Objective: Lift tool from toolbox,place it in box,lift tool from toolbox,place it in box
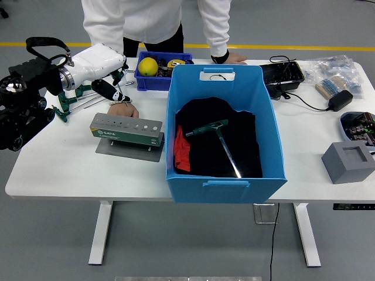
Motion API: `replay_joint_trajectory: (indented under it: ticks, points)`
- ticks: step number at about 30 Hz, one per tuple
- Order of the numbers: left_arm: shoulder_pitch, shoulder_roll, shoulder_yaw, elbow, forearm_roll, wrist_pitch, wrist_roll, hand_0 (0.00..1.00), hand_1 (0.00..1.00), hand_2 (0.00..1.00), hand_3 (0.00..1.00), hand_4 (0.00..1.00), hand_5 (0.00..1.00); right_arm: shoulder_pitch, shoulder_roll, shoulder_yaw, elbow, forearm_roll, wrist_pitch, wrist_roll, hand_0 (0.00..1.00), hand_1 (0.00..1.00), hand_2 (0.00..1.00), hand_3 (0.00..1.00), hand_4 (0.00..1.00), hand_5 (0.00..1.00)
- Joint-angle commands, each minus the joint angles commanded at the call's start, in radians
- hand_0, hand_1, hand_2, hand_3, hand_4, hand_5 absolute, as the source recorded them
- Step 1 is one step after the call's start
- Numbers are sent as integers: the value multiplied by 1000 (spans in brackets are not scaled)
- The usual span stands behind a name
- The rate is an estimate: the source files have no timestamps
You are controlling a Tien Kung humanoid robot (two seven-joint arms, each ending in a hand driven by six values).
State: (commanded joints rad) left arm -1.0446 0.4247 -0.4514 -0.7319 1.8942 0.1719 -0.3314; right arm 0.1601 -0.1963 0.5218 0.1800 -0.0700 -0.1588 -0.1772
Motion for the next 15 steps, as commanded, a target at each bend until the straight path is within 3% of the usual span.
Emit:
replay_joint_trajectory:
  ticks: [9, 13, 15]
  points:
    - [5, 19, -88, -65, 4, -16, 10, 139, 2, 6, 15, 833, 428, -1, -1, -4, 0, 4, 1, 1, 692, 684, 754, 578, 809, 683]
    - [19, 24, -150, -121, 3, -26, 23, 139, 2, 3, 12, 823, 441, -2, 0, -3, 0, 3, 0, 1, 689, 685, 754, 577, 808, 682]
    - [31, 25, -191, -178, -3, -26, 34, 139, 2, 3, 12, 823, 441, -3, 0, -4, 0, 5, 0, 2, 689, 685, 754, 577, 808, 682]
